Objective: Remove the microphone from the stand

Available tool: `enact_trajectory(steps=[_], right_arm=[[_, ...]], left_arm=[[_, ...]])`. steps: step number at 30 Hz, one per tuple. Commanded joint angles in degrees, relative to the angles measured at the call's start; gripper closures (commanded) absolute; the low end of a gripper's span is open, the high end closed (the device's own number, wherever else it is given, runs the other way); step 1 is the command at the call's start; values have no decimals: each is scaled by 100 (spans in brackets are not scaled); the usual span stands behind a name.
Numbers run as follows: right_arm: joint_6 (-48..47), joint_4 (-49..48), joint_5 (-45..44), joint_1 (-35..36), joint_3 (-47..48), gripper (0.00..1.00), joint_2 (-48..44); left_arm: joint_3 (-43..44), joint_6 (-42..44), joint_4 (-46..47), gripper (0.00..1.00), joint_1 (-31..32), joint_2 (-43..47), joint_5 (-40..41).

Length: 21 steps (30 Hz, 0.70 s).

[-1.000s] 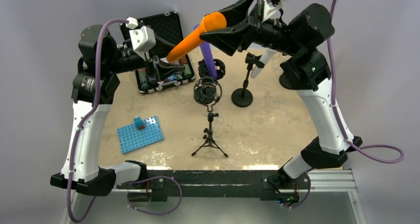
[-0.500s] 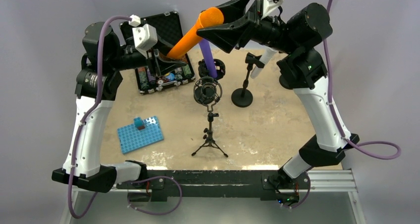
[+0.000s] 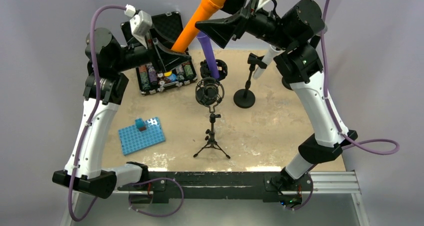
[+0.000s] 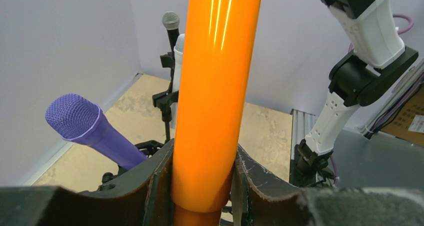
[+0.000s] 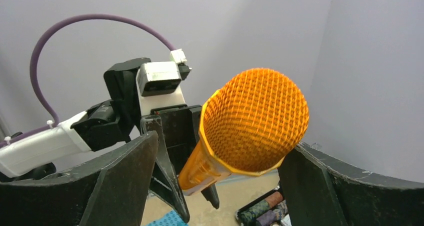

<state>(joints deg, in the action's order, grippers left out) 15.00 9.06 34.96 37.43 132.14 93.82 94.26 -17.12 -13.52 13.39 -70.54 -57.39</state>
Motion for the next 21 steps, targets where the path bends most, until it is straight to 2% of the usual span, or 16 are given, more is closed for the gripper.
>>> enact_trajectory(steps=[1, 7, 21], right_arm=[[453, -115, 19, 52, -152, 13, -131], [663, -270, 150, 183, -17, 23, 114], [716, -589, -438, 417, 624, 30, 709]], left_arm=[[39, -740, 771, 100, -3, -37, 364], [146, -783, 877, 100, -3, -191, 353], [49, -531, 851, 100, 116, -246, 105]])
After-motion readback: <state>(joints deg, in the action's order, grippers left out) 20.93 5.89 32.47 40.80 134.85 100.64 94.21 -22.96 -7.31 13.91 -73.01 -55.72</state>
